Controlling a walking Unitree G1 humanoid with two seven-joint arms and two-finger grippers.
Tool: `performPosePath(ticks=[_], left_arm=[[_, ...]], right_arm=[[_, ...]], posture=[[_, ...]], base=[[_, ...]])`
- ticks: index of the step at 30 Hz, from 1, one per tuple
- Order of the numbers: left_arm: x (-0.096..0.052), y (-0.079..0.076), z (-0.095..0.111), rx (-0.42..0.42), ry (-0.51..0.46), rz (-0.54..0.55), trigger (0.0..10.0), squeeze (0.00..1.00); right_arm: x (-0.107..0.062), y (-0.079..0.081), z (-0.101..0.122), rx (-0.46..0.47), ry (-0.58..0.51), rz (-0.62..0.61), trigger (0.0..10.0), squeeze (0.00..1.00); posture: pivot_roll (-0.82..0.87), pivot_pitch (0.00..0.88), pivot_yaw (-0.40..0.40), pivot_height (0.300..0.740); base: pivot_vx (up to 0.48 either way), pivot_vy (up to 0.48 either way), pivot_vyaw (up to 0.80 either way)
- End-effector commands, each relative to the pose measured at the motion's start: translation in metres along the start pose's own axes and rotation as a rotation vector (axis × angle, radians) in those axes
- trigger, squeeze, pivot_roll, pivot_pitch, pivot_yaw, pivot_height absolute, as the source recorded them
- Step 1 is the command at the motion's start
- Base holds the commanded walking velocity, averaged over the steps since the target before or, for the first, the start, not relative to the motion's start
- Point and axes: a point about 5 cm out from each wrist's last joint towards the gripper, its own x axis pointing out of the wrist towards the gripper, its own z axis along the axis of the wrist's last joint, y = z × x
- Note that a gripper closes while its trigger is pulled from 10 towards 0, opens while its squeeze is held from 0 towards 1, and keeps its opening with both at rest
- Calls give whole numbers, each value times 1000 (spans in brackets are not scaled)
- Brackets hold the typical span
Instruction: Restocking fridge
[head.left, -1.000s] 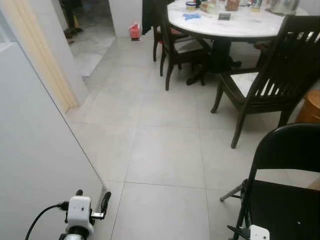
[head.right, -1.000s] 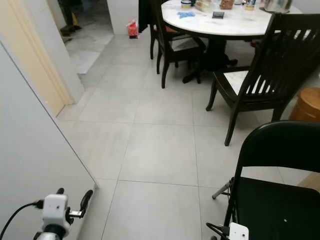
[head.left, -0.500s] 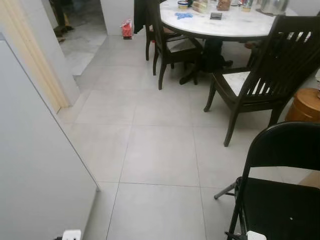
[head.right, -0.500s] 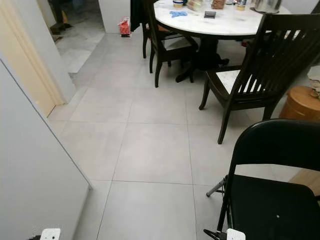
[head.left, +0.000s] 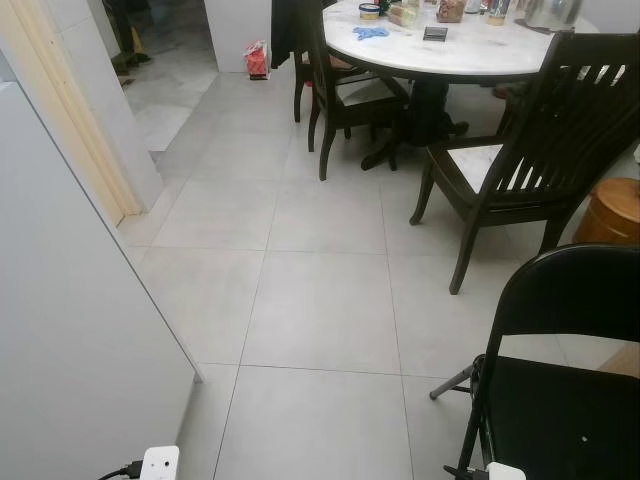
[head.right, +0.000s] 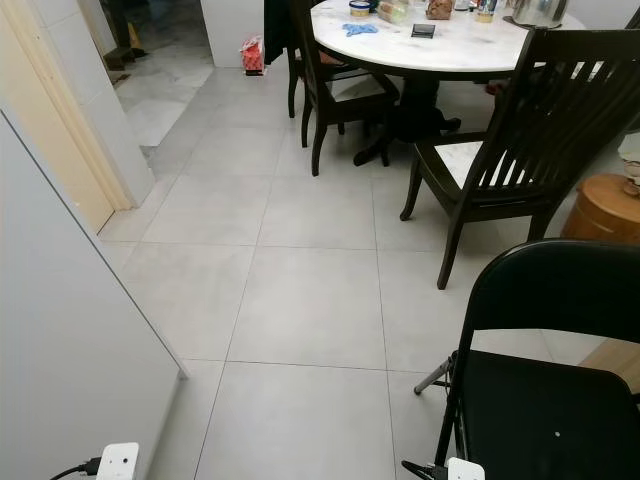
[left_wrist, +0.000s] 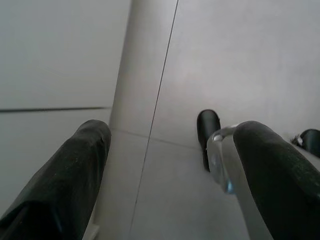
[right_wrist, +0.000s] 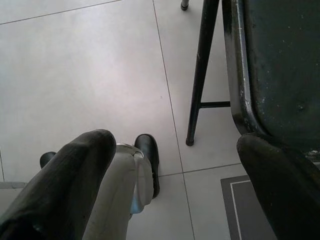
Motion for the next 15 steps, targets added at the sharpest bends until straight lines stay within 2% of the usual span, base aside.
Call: performPosePath(ticks=[1,13,15], left_arm=[[-2,6,-8,4,37,10,10000,0],[-2,6,-10,17,43,8,10000,0],[-2,6,-11,16,45,8,10000,0]], right_arm=[[0,3,-3,-10,14,9,10000,0],[1,6,3,-39,-3,37,10000,0],[1,6,4,-37,-7,34,10000,0]], posture=[[-110,0,29,740],[-100,0,15,740],[-100,0,15,740]], base=[[0,0,0],[0,0,0],[0,0,600]])
